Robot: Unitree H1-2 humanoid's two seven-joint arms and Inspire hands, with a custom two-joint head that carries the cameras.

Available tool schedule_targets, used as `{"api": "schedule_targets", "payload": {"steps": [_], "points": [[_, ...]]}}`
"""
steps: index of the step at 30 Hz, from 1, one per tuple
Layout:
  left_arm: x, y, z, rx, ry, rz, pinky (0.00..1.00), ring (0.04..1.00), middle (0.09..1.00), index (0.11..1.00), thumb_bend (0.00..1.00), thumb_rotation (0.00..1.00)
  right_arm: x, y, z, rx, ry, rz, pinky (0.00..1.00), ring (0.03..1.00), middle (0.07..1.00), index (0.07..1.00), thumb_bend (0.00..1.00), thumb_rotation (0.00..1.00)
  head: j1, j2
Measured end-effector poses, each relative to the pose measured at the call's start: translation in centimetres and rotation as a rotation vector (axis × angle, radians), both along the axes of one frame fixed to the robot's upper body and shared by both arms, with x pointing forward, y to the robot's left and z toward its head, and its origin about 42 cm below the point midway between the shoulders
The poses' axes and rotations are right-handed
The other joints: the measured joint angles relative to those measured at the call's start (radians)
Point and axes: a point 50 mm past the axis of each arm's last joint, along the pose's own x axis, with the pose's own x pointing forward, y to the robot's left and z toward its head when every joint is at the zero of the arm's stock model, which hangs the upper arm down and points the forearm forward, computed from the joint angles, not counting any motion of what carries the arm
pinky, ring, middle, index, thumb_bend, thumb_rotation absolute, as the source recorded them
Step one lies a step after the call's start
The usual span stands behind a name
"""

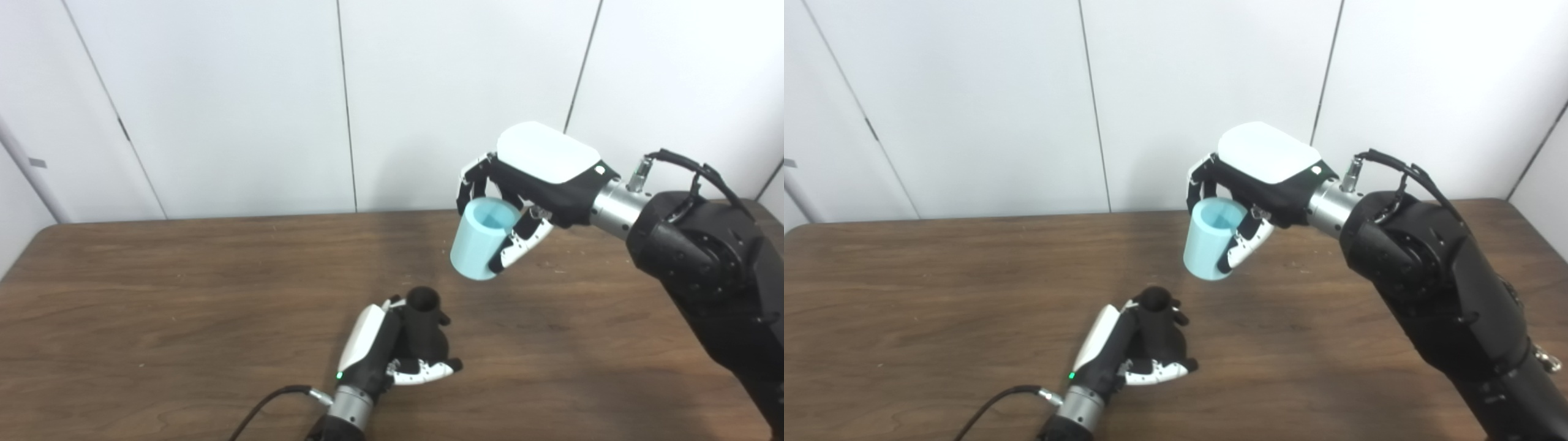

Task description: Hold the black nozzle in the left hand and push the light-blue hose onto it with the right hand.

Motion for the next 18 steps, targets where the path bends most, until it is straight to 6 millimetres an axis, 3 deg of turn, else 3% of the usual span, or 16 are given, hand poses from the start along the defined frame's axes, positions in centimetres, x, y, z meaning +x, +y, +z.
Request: {"api": "schedule_targets", "payload": {"steps": [7,18], "points": [[0.0,-0.2,0.0,0.017,0.005,0.01,1.0,0.881,0.78,0.487,0.51,0.07,0.0,0.5,0.8,-0.004,-0.019,0.05,0.21,0.286,0.41,0.519,0.52,0.0,0.063,0.012],[-0.1,-0.4,0.0,0.011,0.006,0.014,1.0,0.876,0.78,0.487,0.51,0.07,-0.1,1.9,0.4,0.01,0.038,0.085,0.2,0.277,0.407,0.518,0.52,0.0,0.064,0.035]]}}
